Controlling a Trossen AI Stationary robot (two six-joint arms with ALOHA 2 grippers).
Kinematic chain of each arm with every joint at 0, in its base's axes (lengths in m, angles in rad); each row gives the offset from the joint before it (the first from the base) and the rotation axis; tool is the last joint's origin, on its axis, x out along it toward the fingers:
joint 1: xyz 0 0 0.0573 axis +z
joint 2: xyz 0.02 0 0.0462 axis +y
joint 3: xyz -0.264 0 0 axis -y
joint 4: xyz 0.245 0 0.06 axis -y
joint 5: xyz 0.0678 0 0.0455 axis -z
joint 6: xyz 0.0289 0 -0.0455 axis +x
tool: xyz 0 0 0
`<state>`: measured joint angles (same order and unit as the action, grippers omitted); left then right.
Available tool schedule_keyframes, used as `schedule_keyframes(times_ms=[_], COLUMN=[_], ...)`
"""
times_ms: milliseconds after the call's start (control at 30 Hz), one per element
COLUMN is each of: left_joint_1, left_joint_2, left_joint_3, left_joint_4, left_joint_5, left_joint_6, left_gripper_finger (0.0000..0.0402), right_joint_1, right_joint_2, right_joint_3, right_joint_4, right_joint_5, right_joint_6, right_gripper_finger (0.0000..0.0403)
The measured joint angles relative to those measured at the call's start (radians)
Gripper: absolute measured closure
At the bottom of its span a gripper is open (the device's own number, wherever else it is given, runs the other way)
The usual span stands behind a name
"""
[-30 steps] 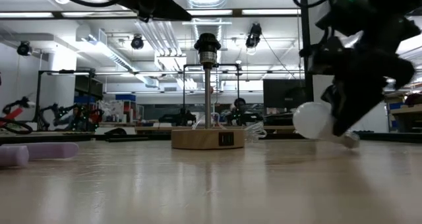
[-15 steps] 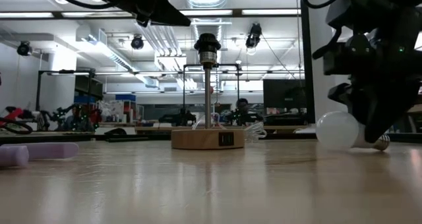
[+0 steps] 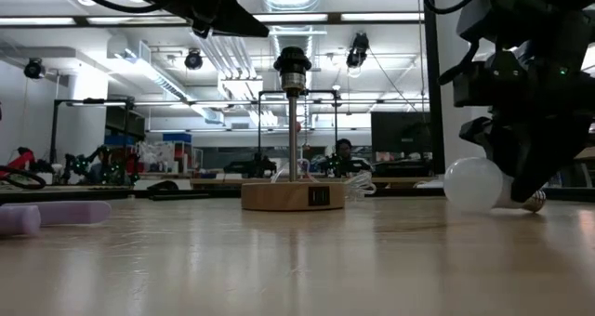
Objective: Screw lightbulb
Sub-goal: Remove the lightbulb from the lamp
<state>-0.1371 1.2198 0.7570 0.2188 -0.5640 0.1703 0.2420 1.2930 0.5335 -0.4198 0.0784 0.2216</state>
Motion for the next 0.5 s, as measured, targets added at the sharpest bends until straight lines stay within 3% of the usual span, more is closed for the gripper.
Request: schedule_keyframes(times_ms=[500], left_joint_1=[0.0], left_joint_2=[0.0], left_joint_3=[0.0], left_joint_4=[0.0], left_joint_5=[0.0], left_joint_6=[0.002], left_gripper_finger=[0.0401], right_joint_1=[0.0], right_joint_2=[0.001], right_joint_3=[0.0], right_joint_4=[0.003], right_joint_5=[0.001], right_joint_6=[0.01], right_gripper_finger=[0.0171])
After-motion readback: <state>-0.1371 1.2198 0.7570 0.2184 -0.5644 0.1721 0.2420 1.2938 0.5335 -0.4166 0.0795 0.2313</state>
